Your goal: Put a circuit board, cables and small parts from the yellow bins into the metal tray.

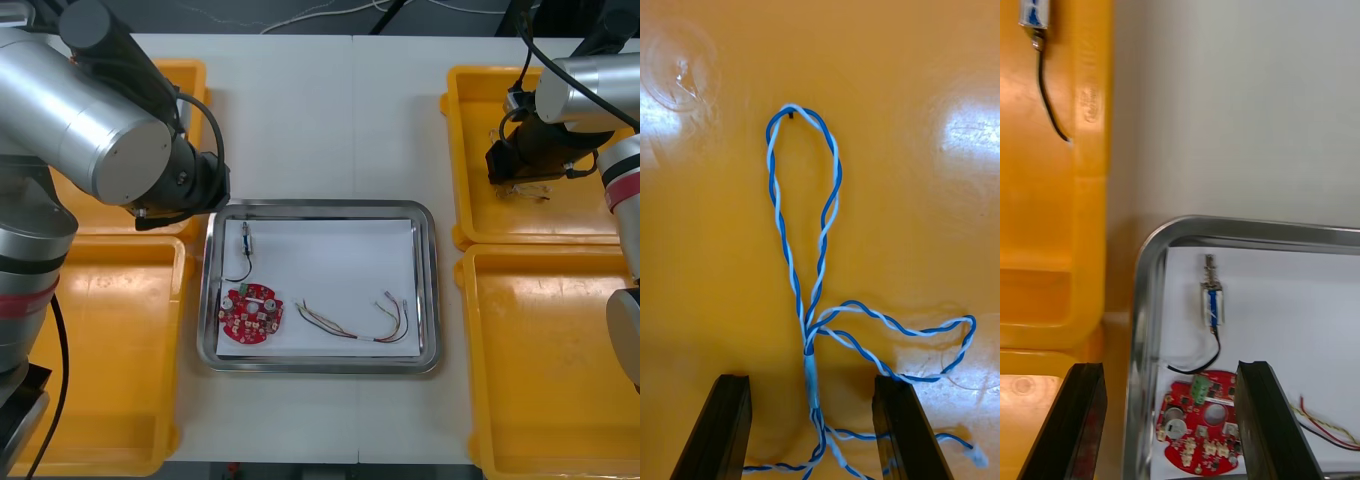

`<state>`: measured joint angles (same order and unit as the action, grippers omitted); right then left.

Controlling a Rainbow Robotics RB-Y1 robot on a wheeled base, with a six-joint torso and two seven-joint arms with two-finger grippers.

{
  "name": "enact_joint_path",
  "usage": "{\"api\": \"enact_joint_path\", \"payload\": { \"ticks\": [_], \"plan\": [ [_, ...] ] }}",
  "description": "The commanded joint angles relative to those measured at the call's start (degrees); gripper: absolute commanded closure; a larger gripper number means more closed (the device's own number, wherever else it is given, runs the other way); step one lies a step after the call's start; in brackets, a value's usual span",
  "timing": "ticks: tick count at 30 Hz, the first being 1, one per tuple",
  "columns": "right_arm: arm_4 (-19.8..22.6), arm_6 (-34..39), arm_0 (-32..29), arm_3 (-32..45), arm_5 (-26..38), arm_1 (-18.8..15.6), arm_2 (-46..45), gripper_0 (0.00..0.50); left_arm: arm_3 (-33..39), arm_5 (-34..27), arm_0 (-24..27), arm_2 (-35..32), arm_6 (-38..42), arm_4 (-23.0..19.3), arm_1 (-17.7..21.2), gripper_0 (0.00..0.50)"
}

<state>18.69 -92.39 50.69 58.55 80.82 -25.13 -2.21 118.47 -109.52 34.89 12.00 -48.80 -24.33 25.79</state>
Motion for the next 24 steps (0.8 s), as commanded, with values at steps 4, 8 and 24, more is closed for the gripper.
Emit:
{"api": "enact_joint_path", "payload": {
  "ticks": [4, 8, 24],
  "plan": [
    [0.6, 0.4, 1.6, -0.5, 1.1, -0.3, 0.7, 0.026, 1.9, -0.5, 1.1, -4.5, -6.0, -0.8, 4.7, 0.000],
    [0.6, 0.4, 1.5, -0.4, 1.1, -0.4, 0.7, 0.158, 1.1, -0.5, 1.1, -6.6, -7.2, -0.8, 5.6, 0.000],
    [1.2, -1.6, 1.5, 3.4, 2.0, -2.1, 0.7, 0.500, -11.2, 3.1, 4.4, -9.8, -14.7, 3.3, 6.3, 0.000]
  ]
}}
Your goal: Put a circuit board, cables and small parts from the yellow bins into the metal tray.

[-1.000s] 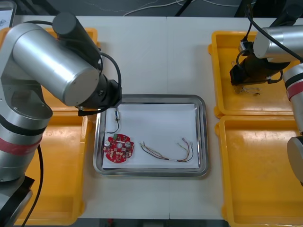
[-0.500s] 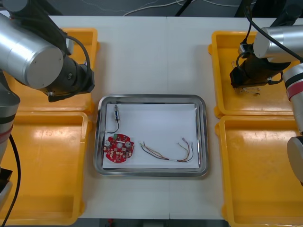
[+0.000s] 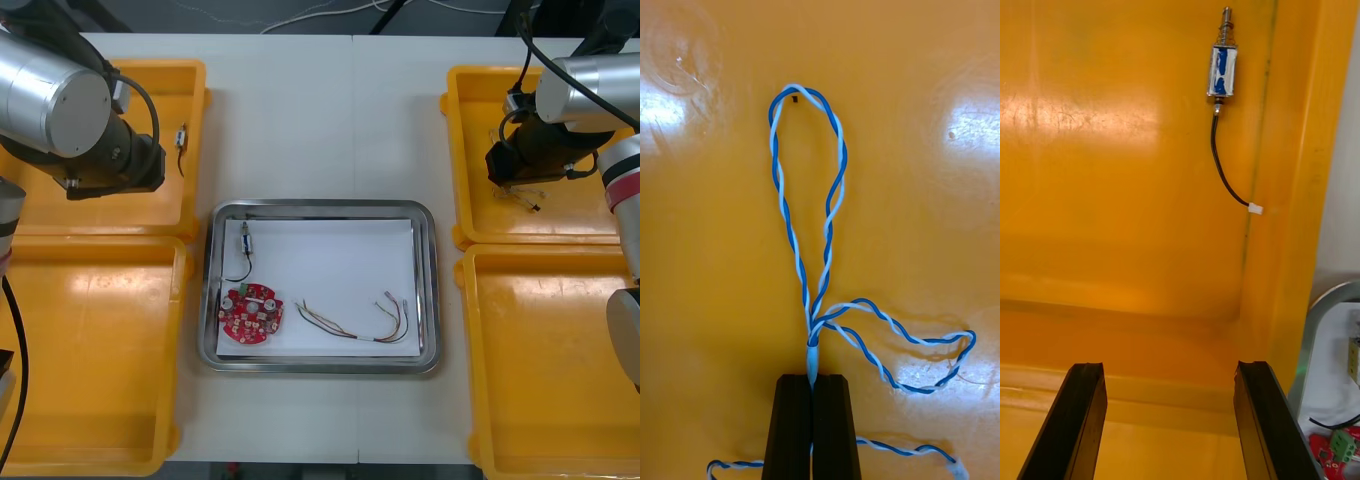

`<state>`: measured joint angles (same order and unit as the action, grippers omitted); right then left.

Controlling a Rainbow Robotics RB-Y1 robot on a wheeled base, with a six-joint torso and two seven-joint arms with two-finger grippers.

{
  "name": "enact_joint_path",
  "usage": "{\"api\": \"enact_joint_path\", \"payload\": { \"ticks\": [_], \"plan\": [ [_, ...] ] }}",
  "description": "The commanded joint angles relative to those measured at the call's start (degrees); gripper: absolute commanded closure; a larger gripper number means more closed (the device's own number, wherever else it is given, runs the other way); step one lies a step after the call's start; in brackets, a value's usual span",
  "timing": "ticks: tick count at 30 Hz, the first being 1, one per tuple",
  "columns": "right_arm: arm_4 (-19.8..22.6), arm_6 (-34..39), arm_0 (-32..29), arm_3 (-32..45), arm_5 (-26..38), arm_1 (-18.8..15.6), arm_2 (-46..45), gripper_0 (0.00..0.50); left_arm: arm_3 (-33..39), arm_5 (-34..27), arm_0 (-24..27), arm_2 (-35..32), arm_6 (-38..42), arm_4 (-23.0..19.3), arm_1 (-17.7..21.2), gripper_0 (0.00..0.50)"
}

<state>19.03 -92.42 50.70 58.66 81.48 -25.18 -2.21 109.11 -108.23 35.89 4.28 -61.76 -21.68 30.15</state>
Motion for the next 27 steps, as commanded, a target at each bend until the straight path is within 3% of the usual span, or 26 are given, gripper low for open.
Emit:
{"api": "enact_joint_path", "payload": {
  "ticks": [1, 12, 19, 27],
  "plan": [
    [0.9, -1.9, 1.5, 4.1, 1.9, -2.3, 0.7, 0.500, -2.3, 2.1, 3.5, -2.2, -1.8, 0.6, 1.9, 0.000],
    [3.1, -10.3, 1.6, 12.2, 9.8, -5.6, -1.9, 0.500, -8.3, 5.4, 6.1, -2.7, -3.8, 2.4, 2.0, 0.000],
    [5.0, -11.4, 1.5, 18.2, 16.4, -7.0, -2.8, 0.500, -13.8, 9.8, 8.0, -2.7, -5.0, 2.8, 2.0, 0.000],
    [12.3, -13.2, -3.5, 29.8, 21.2, -9.2, -4.7, 0.500, -19.3, 14.8, 10.0, -2.7, -6.7, 2.6, 1.9, 0.000]
  ]
}}
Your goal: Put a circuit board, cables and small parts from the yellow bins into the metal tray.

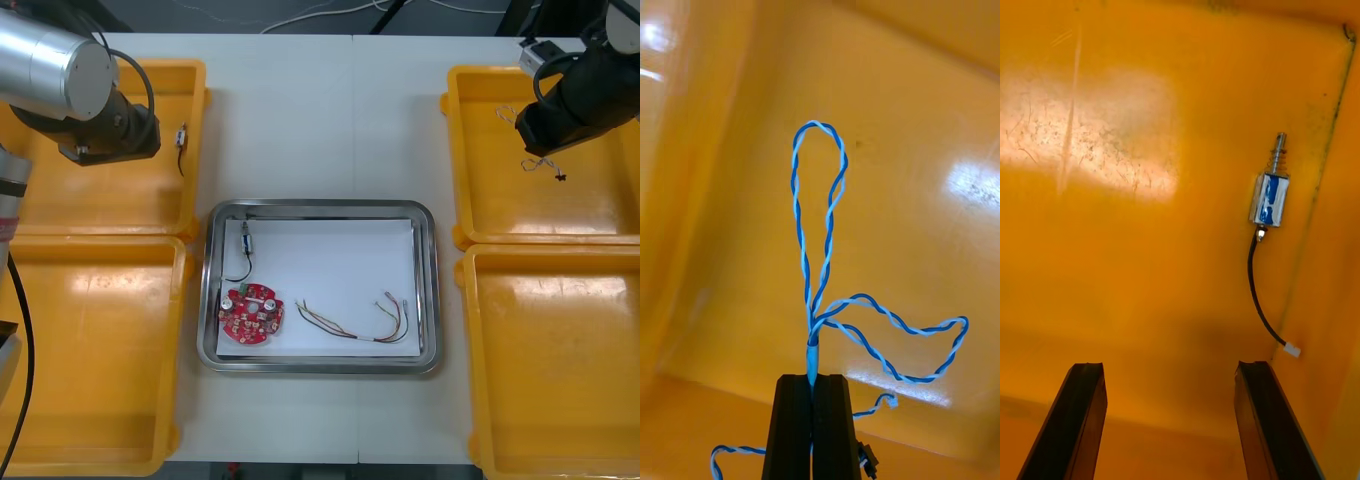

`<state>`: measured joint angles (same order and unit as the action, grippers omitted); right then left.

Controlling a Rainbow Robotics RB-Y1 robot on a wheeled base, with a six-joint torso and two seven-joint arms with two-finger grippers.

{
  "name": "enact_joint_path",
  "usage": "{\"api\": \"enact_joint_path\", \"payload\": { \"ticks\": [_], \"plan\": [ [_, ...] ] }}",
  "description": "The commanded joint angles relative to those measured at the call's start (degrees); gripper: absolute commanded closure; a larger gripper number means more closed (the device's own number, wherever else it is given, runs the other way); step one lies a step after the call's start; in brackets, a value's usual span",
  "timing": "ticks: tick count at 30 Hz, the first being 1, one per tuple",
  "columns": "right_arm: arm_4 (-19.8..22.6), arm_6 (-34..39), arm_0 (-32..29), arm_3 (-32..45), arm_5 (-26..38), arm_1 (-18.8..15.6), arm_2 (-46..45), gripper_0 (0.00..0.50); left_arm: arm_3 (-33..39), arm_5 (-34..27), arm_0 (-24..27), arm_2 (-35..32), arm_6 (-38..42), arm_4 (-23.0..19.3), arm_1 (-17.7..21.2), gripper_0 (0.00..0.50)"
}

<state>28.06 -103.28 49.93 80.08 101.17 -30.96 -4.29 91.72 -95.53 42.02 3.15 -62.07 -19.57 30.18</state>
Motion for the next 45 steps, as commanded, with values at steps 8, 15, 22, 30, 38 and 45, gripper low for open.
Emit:
{"api": "enact_joint_path", "payload": {
  "ticks": [8, 15, 22, 30, 38, 45],
  "plan": [
    [9.0, -4.2, -6.9, 18.9, 5.4, -4.5, -3.1, 0.500, -6.9, 5.4, 6.1, -1.6, -7.7, 0.2, 1.5, 0.000],
    [13.6, -6.0, -9.3, 27.5, 8.8, -4.7, -3.1, 0.500, -12.5, 10.0, 8.4, -1.5, -8.5, 0.8, -0.2, 0.000],
    [17.9, -9.2, -11.1, 34.1, 8.8, -4.7, -2.8, 0.500, -16.7, 14.1, 10.3, 1.7, -8.2, 2.5, -0.9, 0.000],
    [17.9, -18.4, -12.6, 40.1, 8.8, -4.8, 1.1, 0.500, -22.8, 18.4, 13.2, 3.1, -8.1, 4.3, -4.0, 0.000],
    [14.3, -22.9, -12.5, 45.3, 8.8, -4.7, 10.2, 0.500, -22.9, 18.5, 13.3, 3.2, -8.2, 6.3, -6.7, 0.000],
    [14.3, -23.0, -11.2, 46.6, 8.8, -4.7, 18.9, 0.500, -26.4, 21.6, 13.3, 3.5, -9.2, 8.1, -8.0, 0.000]
  ]
}}
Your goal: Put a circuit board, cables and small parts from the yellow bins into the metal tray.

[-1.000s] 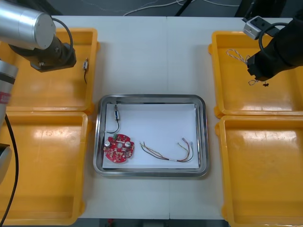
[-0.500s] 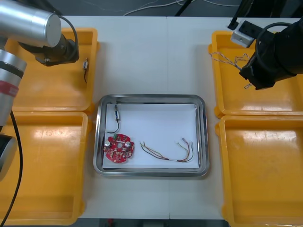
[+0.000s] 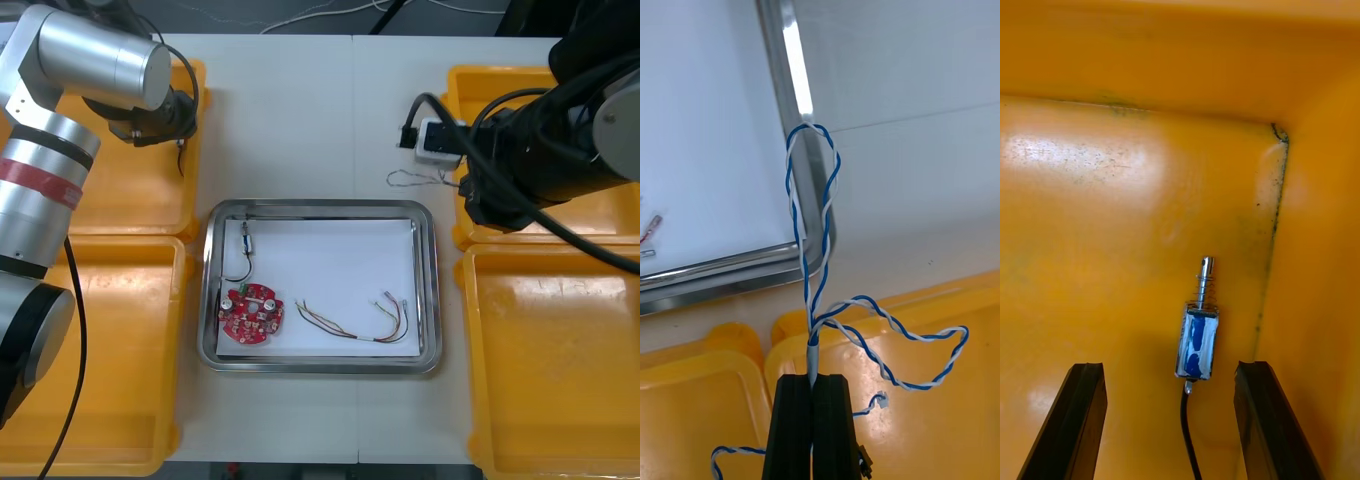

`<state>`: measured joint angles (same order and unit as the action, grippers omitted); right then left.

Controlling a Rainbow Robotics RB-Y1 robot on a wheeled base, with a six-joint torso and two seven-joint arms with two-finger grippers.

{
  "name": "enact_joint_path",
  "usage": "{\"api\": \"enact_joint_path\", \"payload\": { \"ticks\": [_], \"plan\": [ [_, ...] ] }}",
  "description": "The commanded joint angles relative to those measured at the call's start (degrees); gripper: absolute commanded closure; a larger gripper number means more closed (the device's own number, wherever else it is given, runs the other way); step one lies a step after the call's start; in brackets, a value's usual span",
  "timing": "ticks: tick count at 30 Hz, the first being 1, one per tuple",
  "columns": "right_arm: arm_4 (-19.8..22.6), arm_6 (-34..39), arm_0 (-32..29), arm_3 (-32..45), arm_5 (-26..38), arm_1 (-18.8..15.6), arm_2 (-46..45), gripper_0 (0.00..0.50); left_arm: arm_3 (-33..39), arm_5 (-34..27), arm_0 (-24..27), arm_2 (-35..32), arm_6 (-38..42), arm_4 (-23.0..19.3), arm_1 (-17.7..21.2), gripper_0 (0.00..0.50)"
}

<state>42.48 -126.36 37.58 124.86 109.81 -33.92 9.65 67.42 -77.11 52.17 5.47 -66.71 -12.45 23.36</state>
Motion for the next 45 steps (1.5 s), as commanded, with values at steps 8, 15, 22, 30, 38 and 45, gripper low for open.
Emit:
{"api": "enact_joint_path", "payload": {
  "ticks": [8, 15, 22, 30, 38, 45],
  "plan": [
    [1.3, 0.9, 3.2, 0.0, -3.4, -1.6, 13.2, 0.500, -4.3, 6.2, 3.1, 1.9, -5.4, 0.8, -1.4, 0.000],
    [0.4, 1.7, 6.0, -5.3, -8.0, 0.5, 19.8, 0.500, -5.4, 6.4, 3.2, 2.3, -5.6, 0.6, -1.4, 0.000],
    [-2.1, 2.3, 7.6, -13.1, -15.1, 2.4, 25.7, 0.500, -6.2, 5.7, 3.2, 1.5, -5.7, -0.6, -1.4, 0.000],
    [-3.5, 2.7, 8.0, -19.2, -19.9, 4.4, 30.2, 0.491, -6.3, 2.5, 3.4, -1.1, -6.6, -2.8, -1.1, 0.000],
    [-4.4, 3.1, 8.0, -23.1, -23.9, 5.8, 33.2, 0.487, -6.3, 1.1, 3.6, -3.2, -7.9, -4.8, -0.4, 0.000],
    [-5.4, 3.6, 8.0, -24.3, -26.4, 6.1, 34.7, 0.423, -6.3, -1.2, 4.9, -3.7, -8.8, -5.7, 0.6, 0.000]
  ]
}}
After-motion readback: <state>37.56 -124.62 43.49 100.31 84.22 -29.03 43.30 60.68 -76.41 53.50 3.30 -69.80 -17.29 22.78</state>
